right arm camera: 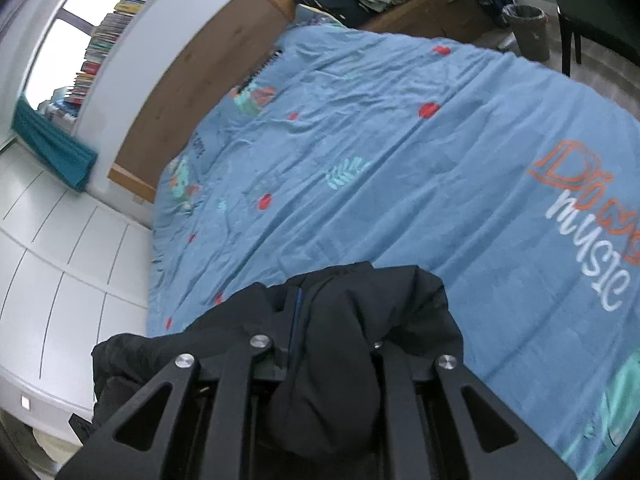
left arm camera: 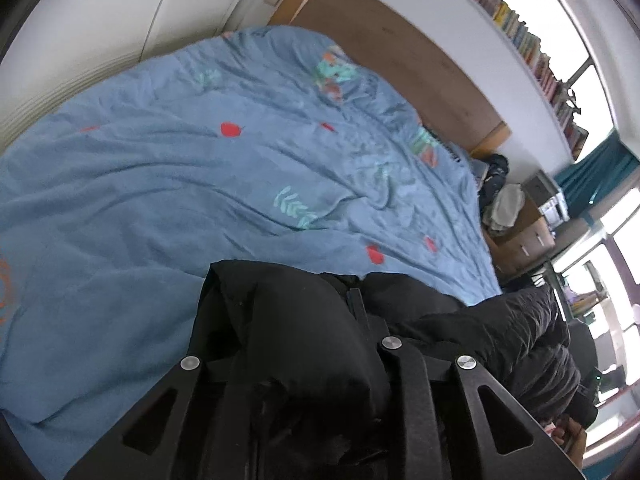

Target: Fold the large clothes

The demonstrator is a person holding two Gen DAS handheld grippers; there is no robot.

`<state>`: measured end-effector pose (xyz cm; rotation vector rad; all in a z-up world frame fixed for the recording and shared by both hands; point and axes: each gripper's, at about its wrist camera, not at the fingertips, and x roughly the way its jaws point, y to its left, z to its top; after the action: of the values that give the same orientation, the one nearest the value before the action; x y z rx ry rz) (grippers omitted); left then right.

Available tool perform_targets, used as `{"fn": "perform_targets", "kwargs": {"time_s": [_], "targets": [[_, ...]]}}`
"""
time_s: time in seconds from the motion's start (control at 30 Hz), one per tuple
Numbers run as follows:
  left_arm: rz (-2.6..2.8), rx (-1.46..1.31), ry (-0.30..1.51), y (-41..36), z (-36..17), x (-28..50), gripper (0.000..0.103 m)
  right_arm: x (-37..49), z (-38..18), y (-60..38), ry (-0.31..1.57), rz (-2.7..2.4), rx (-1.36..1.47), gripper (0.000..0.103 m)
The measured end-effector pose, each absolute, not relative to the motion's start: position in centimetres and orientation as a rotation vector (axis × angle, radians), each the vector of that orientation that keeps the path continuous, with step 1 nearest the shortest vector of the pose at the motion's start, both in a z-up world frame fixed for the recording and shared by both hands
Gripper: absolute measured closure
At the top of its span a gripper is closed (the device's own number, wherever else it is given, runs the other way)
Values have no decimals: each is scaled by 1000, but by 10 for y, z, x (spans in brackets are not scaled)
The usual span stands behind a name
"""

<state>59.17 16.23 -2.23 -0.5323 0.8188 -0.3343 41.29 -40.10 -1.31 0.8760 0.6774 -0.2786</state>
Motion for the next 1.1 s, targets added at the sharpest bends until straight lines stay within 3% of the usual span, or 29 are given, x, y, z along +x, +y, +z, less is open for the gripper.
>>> {"fn": "perform_targets", "kwargs": {"time_s": [0.43, 0.53, 0.6, 0.7, 0.87, 1.1], "targets": [[-322, -559, 878, 145, -67, 635, 76, 473, -87, -416, 757, -314, 879, 88], [-347, -597, 866, 150, -60, 633, 64, 471, -85, -418, 739, -301, 910, 85], [-355, -615, 857, 153, -52, 631, 51, 468, -83, -423, 724, -279, 941, 82], [-348, -628, 847, 156, -39, 627, 41, 462, -77, -428, 687, -251, 992, 74], [-349, -632, 826, 164, -16, 618, 32, 455, -56, -434, 621, -212, 1065, 50], [-284, -632, 767, 190, 23, 594, 15, 442, -26, -437, 587, -205, 1091, 40]]}}
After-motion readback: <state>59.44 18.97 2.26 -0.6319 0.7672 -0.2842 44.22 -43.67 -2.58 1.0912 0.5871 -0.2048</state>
